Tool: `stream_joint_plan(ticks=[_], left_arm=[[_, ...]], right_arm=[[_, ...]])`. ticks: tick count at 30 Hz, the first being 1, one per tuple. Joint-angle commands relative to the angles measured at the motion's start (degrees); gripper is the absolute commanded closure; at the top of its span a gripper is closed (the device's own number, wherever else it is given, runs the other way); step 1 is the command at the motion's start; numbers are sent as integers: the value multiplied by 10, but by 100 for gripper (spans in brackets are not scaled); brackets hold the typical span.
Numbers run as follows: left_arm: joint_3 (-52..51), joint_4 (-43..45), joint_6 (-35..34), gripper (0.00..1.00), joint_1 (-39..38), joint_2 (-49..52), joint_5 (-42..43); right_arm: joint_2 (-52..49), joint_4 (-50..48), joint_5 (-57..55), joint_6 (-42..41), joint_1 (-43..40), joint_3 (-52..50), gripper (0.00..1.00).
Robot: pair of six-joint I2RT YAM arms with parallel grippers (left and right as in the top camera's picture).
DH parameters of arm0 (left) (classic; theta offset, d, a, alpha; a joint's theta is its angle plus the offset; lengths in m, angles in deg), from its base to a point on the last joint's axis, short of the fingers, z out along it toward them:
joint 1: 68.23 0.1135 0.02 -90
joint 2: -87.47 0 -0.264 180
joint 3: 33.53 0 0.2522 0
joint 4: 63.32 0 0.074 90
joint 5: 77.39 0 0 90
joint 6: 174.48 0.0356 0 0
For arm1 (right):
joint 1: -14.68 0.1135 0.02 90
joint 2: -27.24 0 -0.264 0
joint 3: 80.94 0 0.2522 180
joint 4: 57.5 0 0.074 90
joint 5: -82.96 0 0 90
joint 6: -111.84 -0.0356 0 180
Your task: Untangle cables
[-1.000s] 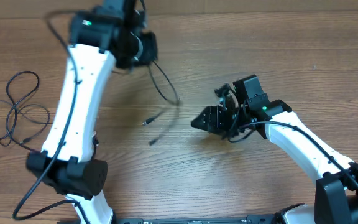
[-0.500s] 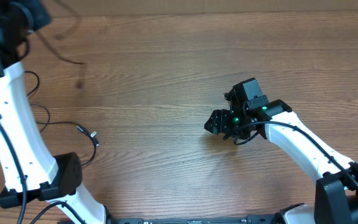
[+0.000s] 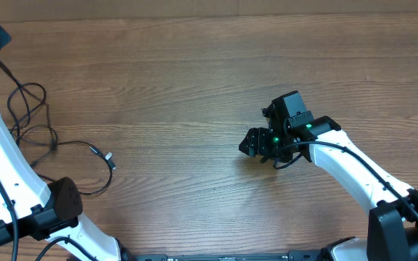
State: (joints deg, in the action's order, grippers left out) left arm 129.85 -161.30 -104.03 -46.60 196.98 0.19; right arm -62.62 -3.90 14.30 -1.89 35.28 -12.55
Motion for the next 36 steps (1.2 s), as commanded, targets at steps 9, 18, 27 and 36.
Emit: stream_joint_plan(ticks=[9,18,27,36], left_arm=[[-7,4,-49,96,58,8,-31],[-7,-5,-64,83,88,15,-30],[-7,-12,-64,7,90,18,-10],[-7,-24,-64,4,87,18,81]], right_arm=[[0,-1,-7,4,-4,1,30],[0,-1,-7,4,-4,1,30],[0,0,-7,4,-4,1,30],[0,-1,-7,4,-4,1,30]])
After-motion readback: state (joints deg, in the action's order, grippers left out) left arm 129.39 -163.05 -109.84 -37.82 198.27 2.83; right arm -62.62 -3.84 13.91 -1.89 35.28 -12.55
